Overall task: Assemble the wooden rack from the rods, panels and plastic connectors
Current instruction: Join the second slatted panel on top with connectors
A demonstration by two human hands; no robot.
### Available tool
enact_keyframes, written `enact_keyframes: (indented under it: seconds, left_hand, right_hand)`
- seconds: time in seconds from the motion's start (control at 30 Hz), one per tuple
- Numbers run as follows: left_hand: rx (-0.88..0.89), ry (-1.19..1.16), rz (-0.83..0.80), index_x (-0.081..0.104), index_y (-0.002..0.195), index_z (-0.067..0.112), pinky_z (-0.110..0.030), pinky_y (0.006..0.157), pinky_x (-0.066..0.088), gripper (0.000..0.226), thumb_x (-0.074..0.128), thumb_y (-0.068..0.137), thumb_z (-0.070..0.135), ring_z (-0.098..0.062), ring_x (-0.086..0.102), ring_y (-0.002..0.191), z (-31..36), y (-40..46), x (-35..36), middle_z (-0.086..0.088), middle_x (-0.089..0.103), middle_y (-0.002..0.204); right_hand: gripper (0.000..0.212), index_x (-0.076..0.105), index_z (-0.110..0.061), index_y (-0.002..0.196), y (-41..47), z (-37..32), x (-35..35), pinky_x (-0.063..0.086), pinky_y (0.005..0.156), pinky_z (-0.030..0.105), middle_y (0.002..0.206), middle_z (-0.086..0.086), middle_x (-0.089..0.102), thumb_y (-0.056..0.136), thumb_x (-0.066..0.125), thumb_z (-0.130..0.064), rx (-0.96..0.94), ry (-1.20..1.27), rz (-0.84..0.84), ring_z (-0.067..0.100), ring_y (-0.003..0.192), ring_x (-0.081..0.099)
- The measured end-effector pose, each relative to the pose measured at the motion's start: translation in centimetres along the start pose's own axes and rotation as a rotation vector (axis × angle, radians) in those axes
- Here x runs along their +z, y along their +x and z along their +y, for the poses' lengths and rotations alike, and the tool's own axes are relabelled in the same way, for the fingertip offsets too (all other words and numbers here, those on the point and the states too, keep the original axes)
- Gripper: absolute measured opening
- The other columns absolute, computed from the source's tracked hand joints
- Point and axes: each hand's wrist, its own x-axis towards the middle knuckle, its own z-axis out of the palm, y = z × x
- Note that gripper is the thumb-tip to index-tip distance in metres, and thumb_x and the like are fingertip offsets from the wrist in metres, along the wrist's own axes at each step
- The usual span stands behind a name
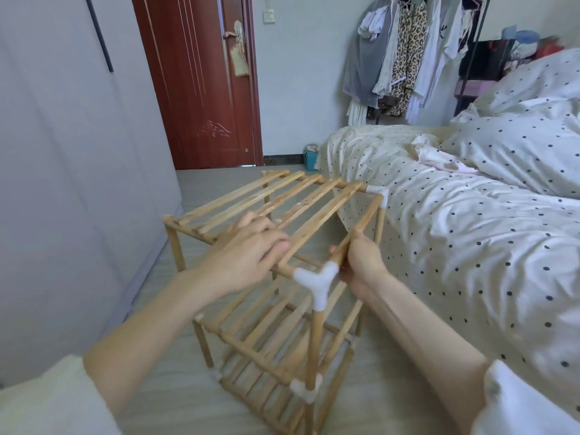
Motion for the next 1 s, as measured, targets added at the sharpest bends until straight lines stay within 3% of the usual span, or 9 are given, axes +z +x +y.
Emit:
enact_keyframes:
  seconds: [0.1, 0.2, 0.33, 0.5, 0.63, 0.77, 1.0]
  left_hand:
    - [0.071, 0.068, -0.076, 0.05, 0.13, 0.027, -0.038, 0.111, 0.014, 0.072, 0.012, 0.082, 0.065, -0.01, 0.012, 0.134, 0.4, -0.9, 1.1, 0.012, 0.034, 0.142]
    - [0.125, 0.146, -0.074, 0.044, 0.133, 0.025, -0.035, 0.114, 0.005, 0.067, 0.02, 0.082, 0.062, -0.012, 0.003, 0.14, 1.3, 0.4, 2.3, 0.01, 0.028, 0.145]
    - [0.246, 0.206, 0.01, 0.061, 0.103, 0.016, -0.038, 0.107, 0.027, 0.067, 0.013, 0.085, 0.06, -0.018, 0.039, 0.127, 1.5, 2.7, 3.6, 0.002, 0.058, 0.115]
    - [0.324, 0.095, 0.085, 0.051, 0.078, 0.029, -0.039, 0.103, 0.034, 0.038, 0.027, 0.087, 0.058, -0.013, 0.057, 0.093, 0.6, 3.7, 4.5, 0.01, 0.056, 0.084]
    - [0.306, 0.023, 0.265, 0.058, 0.065, 0.021, -0.032, 0.096, 0.03, 0.042, 0.04, 0.083, 0.053, -0.011, 0.055, 0.078, 0.3, 4.1, 6.1, 0.011, 0.053, 0.067]
    - [0.302, -0.013, 0.35, 0.06, 0.061, 0.019, -0.033, 0.095, 0.029, 0.041, 0.043, 0.082, 0.05, -0.007, 0.044, 0.072, 0.4, 4.4, 6.9, 0.014, 0.045, 0.063]
    - [0.328, -0.101, 0.365, 0.039, 0.067, 0.03, -0.034, 0.094, 0.033, 0.022, 0.047, 0.081, 0.045, -0.009, 0.039, 0.067, 0.8, 4.0, 6.8, 0.014, 0.035, 0.062]
  right_hand:
    - [0.022, 0.041, -0.016, 0.104, 2.5, -1.6, -1.9, 0.039, 0.052, 0.026, 0.066, 0.003, 0.045, 0.103, 0.03, -0.035, 0.056, 0.064, -0.053, 0.013, 0.054, 0.042]
    - [0.026, 0.043, -0.011, 0.106, 3.9, -1.9, -3.5, 0.041, 0.055, 0.026, 0.065, 0.003, 0.048, 0.101, 0.035, -0.035, 0.081, 0.071, -0.124, 0.013, 0.054, 0.043]
    - [0.034, 0.044, -0.013, 0.116, 3.9, -0.5, -3.8, 0.046, 0.057, 0.028, 0.062, 0.004, 0.058, 0.1, 0.037, -0.042, 0.037, 0.065, -0.174, 0.017, 0.053, 0.052]
    - [0.043, 0.047, -0.007, 0.113, 3.6, -0.5, -3.9, 0.045, 0.062, 0.029, 0.056, 0.005, 0.059, 0.1, 0.033, -0.045, 0.034, 0.076, -0.16, 0.019, 0.053, 0.051]
    - [0.038, 0.048, -0.007, 0.105, 3.6, -0.3, -3.0, 0.037, 0.057, 0.027, 0.046, 0.002, 0.05, 0.1, 0.033, -0.042, 0.015, 0.081, -0.092, 0.016, 0.048, 0.042]
    - [0.034, 0.051, -0.009, 0.097, 3.8, -0.2, -2.6, 0.033, 0.055, 0.025, 0.042, -0.003, 0.041, 0.101, 0.034, -0.039, 0.015, 0.071, -0.024, 0.014, 0.045, 0.035]
    - [0.03, 0.052, -0.012, 0.092, 3.5, 0.2, -2.5, 0.032, 0.051, 0.025, 0.044, -0.003, 0.043, 0.101, 0.035, -0.034, 0.01, 0.019, -0.013, 0.013, 0.043, 0.035]
